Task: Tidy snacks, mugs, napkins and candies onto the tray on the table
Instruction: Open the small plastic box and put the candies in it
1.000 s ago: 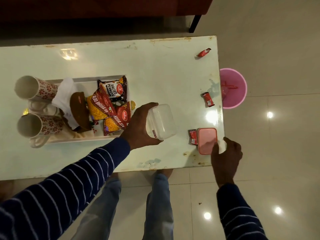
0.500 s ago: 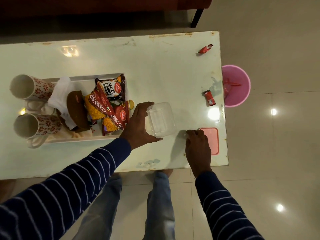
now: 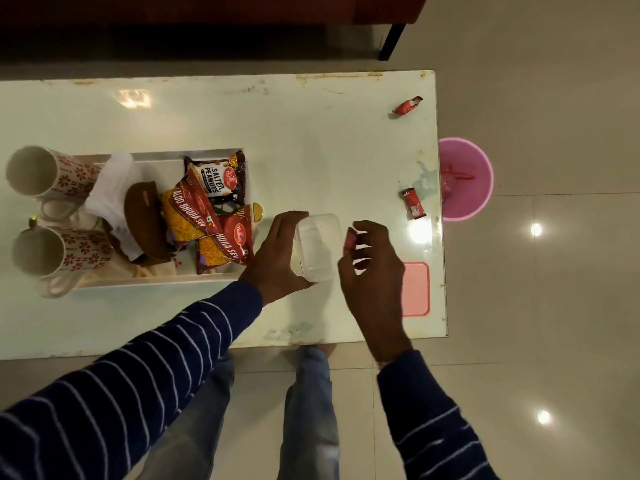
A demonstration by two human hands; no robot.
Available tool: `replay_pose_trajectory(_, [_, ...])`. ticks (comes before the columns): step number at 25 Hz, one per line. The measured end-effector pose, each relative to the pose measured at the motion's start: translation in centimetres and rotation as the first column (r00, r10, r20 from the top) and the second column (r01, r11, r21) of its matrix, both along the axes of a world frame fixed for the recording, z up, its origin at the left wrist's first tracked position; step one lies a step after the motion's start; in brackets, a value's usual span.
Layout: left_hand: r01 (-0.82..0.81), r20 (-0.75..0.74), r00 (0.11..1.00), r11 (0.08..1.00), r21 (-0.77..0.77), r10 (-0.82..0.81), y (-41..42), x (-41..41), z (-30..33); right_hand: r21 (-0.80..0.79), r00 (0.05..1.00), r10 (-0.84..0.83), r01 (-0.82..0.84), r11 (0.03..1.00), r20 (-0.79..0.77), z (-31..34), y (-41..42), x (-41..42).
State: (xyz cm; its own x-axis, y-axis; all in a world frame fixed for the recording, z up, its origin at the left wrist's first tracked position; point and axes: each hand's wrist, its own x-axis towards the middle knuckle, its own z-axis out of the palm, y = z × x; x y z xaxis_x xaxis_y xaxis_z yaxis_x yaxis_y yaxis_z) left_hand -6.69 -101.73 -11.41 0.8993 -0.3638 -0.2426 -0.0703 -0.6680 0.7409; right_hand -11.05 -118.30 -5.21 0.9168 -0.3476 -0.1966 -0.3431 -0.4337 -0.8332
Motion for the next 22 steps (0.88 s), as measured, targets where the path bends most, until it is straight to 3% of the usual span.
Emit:
replay_pose_trajectory(2, [-0.015,-0.014,1.0,1.0,-0.008,0.015,-0.1,0.1,0.0,-0.031,0.999,0.042,-0.042,0.999,-0.001,-0.2,0.4,0.3])
replay_pose_trajectory(5, [-0.041,-0.068,0.997,0.997,-0.062,0.037,0.1,0.4,-0.1,-0.173,0.999,-0.022,0.027,0.985,0.03,-2.3,-3.1,1.7])
replay_pose_trajectory(8, [-0.021,-0.078,0.997,0.997,-0.073,0.016,0.0,0.8,-0.8,-0.426,0.968,0.105,-0.196,0.883,-0.228,-5.6,-8.2,4.3])
replay_pose_trajectory(11, [-0.035,-0.109,0.994,0.996,-0.085,0.025,-0.3,0.7,-1.5,-0.521,0.882,0.224,-0.432,0.737,-0.414,-8.0,-10.8,5.4])
replay_pose_trajectory(12, [-0.043,-0.122,0.992,0.995,-0.091,0.032,-0.4,0.7,-1.8,-0.527,0.889,0.231,-0.425,0.736,-0.395,-8.4,-11.1,5.4])
replay_pose_trajectory(14, [-0.049,-0.133,0.99,0.994,-0.098,0.035,-0.6,0.7,-2.2,-0.474,0.938,0.19,-0.313,0.823,-0.289,-8.5,-11.0,5.1])
replay_pose_trajectory(16, [-0.049,-0.13,0.991,0.994,-0.099,0.036,-1.0,0.9,-2.5,-0.359,0.988,0.101,-0.138,0.923,-0.119,-7.5,-10.1,4.9])
replay_pose_trajectory(18, [-0.068,-0.127,0.99,0.993,-0.098,0.055,-1.3,1.4,-2.5,-0.264,0.996,0.077,-0.062,0.963,0.047,-5.8,-8.1,4.7])
replay_pose_trajectory(20, [-0.087,-0.121,0.99,0.991,-0.104,0.074,-1.7,1.9,-2.4,-0.208,0.98,0.164,-0.138,0.968,0.111,-4.2,-5.1,3.8])
replay_pose_trajectory(22, [-0.087,-0.1,0.992,0.991,-0.098,0.077,-2.1,2.4,-2.4,-0.215,0.956,0.287,-0.268,0.939,0.062,-3.3,-2.7,2.7])
